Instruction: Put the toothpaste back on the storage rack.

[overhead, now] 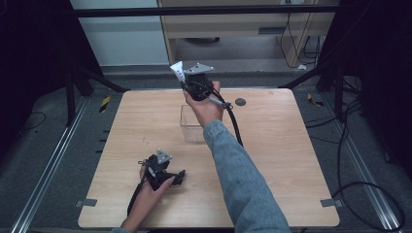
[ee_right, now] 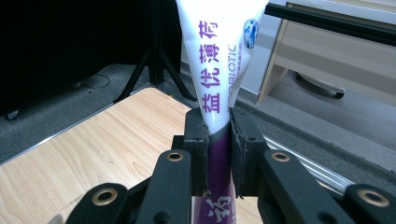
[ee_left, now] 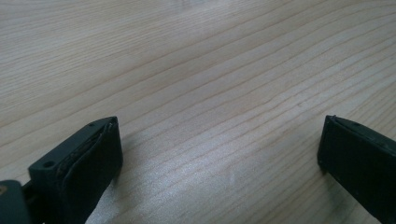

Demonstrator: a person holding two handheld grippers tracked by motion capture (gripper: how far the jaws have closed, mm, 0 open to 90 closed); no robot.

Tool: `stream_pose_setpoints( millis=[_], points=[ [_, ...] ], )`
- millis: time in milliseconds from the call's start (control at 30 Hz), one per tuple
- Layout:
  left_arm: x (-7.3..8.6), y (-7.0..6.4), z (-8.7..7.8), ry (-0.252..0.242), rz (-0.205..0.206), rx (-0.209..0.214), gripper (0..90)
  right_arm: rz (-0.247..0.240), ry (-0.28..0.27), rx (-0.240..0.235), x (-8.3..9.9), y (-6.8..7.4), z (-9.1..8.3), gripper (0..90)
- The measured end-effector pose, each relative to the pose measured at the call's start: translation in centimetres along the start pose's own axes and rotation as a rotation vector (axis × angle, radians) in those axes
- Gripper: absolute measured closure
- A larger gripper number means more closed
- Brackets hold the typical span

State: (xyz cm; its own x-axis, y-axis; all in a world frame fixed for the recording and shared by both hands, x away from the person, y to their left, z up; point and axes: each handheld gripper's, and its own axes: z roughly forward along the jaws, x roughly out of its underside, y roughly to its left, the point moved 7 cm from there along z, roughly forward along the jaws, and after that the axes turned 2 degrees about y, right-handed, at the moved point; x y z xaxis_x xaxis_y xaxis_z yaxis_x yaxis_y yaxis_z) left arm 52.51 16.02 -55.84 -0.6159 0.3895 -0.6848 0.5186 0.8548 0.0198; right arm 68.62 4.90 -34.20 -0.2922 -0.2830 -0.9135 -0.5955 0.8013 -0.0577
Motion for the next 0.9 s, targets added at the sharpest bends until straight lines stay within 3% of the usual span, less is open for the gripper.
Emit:
stream_pose_setpoints(
  millis=[633, 900],
  points=[
    [0.0, 0.0, 0.0, -0.001, 0.002, 0.003, 0.0, -0.017, 0.018, 0.004, 0.9, 0.4, 0.9, 78.4],
    [0.0, 0.0, 0.0, -0.001, 0.002, 0.003, 0.0, -0.028, 0.046, 0.002, 2.4, 1.0, 1.2, 78.4]
  ],
)
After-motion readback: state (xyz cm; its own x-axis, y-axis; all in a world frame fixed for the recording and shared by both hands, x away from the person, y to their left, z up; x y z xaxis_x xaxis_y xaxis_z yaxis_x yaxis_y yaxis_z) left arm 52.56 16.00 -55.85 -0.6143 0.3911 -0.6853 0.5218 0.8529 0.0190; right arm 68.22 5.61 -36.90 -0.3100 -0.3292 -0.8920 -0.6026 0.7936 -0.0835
